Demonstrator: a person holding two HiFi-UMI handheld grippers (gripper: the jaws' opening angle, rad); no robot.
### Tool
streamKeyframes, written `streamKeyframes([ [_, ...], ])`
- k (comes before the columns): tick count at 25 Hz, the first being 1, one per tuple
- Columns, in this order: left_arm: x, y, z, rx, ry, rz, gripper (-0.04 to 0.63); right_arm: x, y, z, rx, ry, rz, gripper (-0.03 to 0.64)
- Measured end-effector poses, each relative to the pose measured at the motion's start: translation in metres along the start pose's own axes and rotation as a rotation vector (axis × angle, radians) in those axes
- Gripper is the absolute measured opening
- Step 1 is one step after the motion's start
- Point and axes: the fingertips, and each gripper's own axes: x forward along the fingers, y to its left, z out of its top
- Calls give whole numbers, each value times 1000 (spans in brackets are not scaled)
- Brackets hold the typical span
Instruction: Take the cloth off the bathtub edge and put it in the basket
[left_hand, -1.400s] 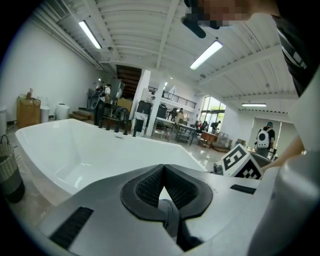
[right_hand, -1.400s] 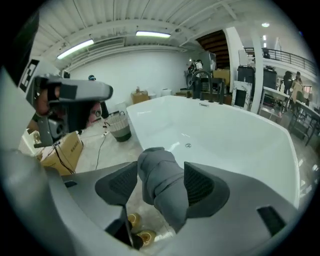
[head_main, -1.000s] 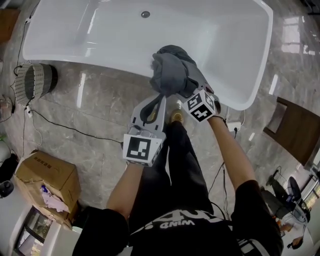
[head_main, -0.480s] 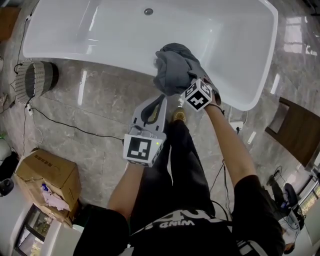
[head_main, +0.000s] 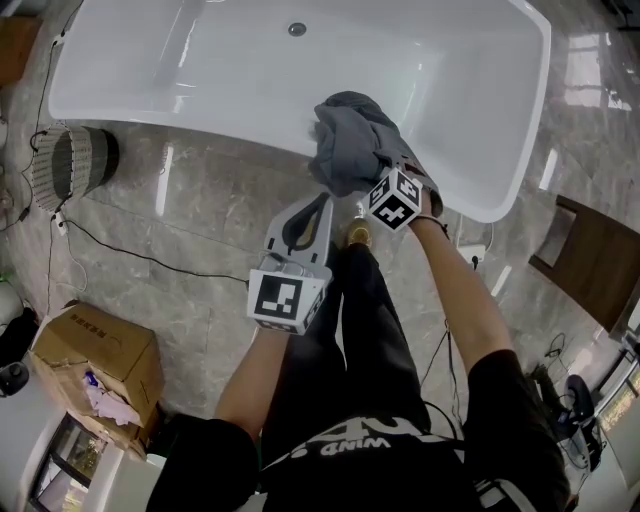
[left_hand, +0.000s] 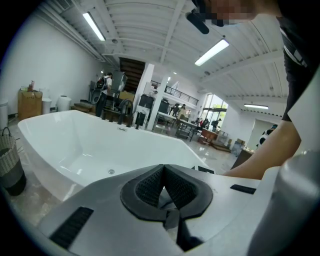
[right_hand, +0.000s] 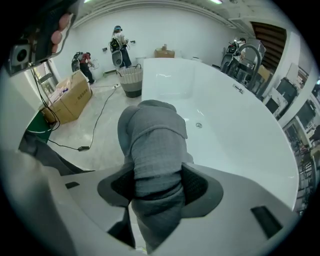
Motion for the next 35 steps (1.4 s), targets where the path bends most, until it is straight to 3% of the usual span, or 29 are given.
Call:
streamKeyframes([
  [5, -8, 15, 21, -36, -34, -15, 11, -19, -5, 22, 66, -42, 2, 169],
  [6, -10, 17, 25, -40, -41, -17, 11, -25, -5, 25, 110, -57, 2, 69],
  [11, -33, 15, 54, -44, -51, 4, 11, -73, -5, 24, 273, -76, -22, 60],
  [17, -67, 6, 90, -35, -77, 33, 11, -141, -11, 51, 300, -167, -76, 60],
  [26, -122, -27, 134, 6, -112, 31, 11, -273, -43, 139, 220, -389, -196, 60],
  [35, -172, -63, 193, 101, -225, 52, 11, -438, -59, 247, 44, -614, -340, 60],
])
